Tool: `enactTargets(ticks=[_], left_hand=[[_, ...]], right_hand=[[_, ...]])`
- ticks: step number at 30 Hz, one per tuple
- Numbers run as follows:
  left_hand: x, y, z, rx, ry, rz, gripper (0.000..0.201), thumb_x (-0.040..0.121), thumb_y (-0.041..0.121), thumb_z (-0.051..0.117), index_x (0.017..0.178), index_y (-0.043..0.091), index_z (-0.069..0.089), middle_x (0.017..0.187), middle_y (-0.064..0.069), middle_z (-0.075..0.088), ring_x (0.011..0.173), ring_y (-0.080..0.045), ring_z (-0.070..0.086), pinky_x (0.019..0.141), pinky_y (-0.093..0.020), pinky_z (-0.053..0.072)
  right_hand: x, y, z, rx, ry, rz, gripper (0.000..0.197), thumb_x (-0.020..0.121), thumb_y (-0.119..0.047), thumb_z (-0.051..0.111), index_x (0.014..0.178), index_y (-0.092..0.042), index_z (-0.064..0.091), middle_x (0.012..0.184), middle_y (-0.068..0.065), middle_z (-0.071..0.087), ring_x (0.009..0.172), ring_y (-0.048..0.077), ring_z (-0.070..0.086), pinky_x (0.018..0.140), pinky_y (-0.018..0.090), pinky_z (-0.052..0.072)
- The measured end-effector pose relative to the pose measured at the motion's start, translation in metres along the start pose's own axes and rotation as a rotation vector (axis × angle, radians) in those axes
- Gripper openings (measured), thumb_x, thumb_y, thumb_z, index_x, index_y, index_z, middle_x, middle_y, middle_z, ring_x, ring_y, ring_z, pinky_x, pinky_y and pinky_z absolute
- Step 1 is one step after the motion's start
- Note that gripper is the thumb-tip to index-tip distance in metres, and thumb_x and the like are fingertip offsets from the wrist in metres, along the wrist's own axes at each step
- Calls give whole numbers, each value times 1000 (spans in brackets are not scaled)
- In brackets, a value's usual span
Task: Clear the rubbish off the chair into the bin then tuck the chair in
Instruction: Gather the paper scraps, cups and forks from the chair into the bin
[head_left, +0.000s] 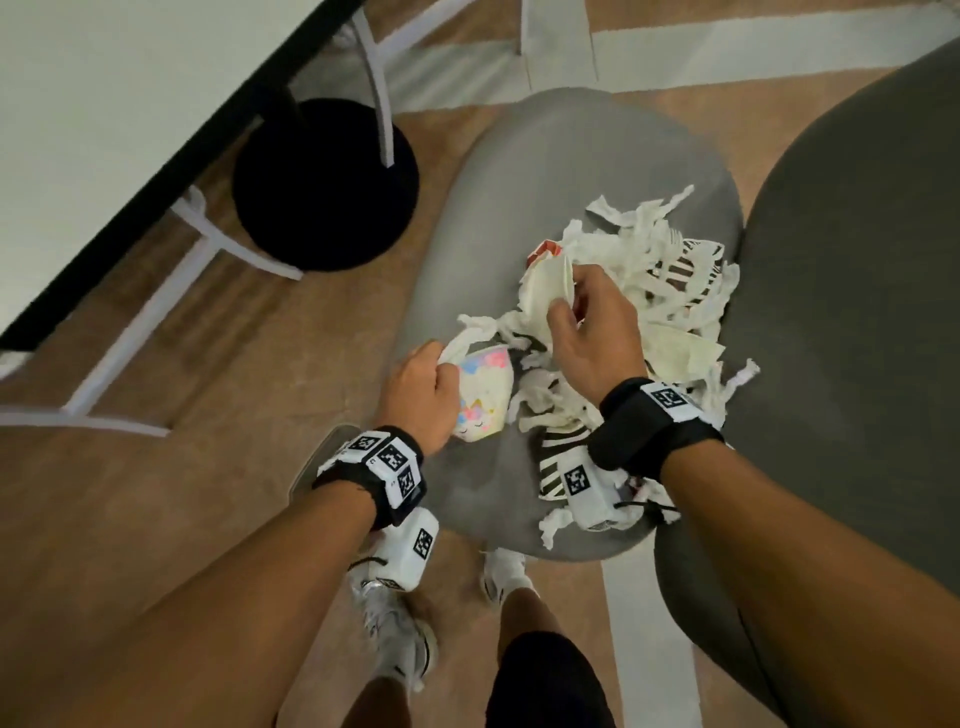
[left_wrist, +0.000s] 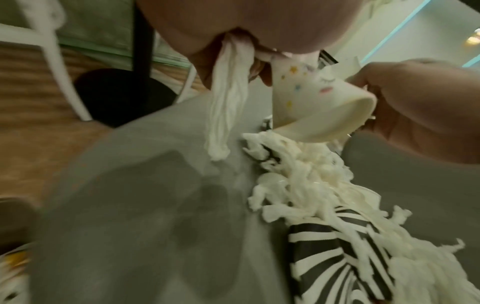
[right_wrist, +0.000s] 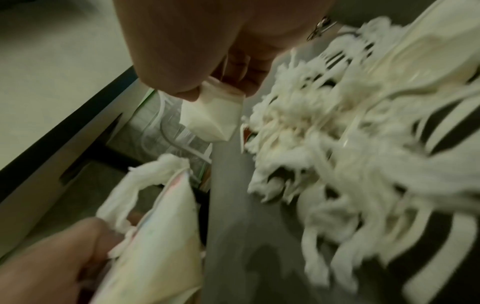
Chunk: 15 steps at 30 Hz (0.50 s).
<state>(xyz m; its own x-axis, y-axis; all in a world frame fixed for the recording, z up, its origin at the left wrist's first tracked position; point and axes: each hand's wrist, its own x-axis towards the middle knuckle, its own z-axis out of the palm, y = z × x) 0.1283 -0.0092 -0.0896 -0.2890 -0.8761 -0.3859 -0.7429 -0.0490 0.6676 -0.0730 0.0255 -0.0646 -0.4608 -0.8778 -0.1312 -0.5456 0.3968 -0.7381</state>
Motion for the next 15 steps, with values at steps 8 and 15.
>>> enactTargets(ticks=[8, 15], left_hand=[[-62, -143, -74, -135, 175, -477, 21, 97, 14, 42, 113, 4, 51, 103, -13, 61, 89, -30, 56, 76, -34, 42], [-113, -235, -112, -251, 253, -668, 38, 99, 15, 40, 136, 6, 41, 129, -19, 59, 113, -37, 57, 87, -35, 42]], right_hand=[[-79, -78, 131, 61, -324, 10, 24, 89, -31, 53, 106, -16, 46, 93, 5, 68, 83, 28, 65, 74, 47, 55], [-142, -118, 223, -42, -483, -53, 20, 88, -28, 55, 104, -20, 47, 94, 5, 67, 83, 28, 64, 69, 38, 52]])
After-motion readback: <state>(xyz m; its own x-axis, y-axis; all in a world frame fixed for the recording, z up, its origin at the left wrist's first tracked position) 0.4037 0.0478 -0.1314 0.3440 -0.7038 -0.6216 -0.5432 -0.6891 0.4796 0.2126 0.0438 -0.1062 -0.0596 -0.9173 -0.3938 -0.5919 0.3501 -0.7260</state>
